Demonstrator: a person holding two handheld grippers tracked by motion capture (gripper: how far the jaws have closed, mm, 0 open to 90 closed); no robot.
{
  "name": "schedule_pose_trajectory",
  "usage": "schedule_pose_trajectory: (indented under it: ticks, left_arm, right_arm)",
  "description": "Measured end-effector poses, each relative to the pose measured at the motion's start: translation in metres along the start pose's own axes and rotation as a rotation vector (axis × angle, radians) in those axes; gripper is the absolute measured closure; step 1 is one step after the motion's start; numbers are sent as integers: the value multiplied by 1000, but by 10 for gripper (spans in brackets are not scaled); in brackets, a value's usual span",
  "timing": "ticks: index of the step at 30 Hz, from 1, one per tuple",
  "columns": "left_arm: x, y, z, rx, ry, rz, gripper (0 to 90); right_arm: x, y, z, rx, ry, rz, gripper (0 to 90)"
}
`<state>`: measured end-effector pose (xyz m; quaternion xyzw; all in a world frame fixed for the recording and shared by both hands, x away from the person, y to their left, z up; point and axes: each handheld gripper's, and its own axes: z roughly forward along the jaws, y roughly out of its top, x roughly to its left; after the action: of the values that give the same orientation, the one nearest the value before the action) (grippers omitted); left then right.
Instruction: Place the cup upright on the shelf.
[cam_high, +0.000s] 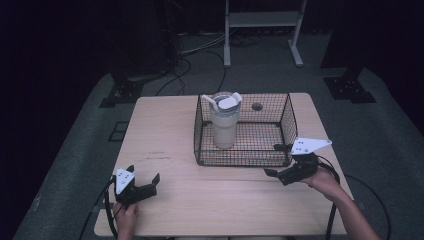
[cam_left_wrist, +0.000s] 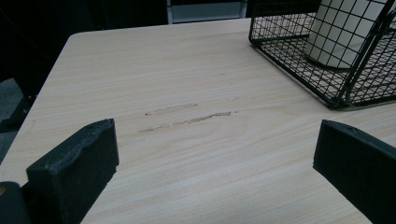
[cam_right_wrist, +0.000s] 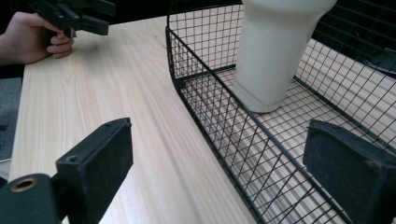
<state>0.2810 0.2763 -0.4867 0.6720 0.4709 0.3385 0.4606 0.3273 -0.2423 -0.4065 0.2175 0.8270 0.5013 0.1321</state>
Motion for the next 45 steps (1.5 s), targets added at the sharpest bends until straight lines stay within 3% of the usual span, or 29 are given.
schedule_pose_trajectory:
  ticks: [19,30,45]
  left_arm:
    - [0,0,0,-2,1,2,0]
    - [0,0,0,-2,2,3,0]
    - [0,0,0,-3,1,4,0]
  right_arm:
    - [7,-34,-9,-29,3,48,79]
    - [9,-51,-15,-49,-27,79,79]
    - [13,-73,-16,-30,-50,110,79]
